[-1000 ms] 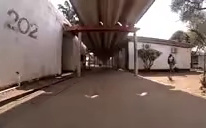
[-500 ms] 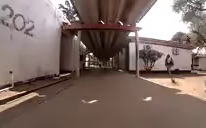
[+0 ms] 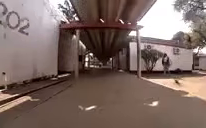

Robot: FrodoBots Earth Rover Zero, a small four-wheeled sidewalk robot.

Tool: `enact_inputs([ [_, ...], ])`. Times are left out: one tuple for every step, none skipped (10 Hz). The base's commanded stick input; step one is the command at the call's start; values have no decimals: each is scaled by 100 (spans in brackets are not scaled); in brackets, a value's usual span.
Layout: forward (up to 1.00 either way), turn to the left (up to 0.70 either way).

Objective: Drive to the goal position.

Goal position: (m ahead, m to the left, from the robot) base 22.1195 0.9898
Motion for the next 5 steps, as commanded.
enact_inputs([
  [50,0],
  [50,0],
  [50,0],
  [50,0],
  [50,0],
])
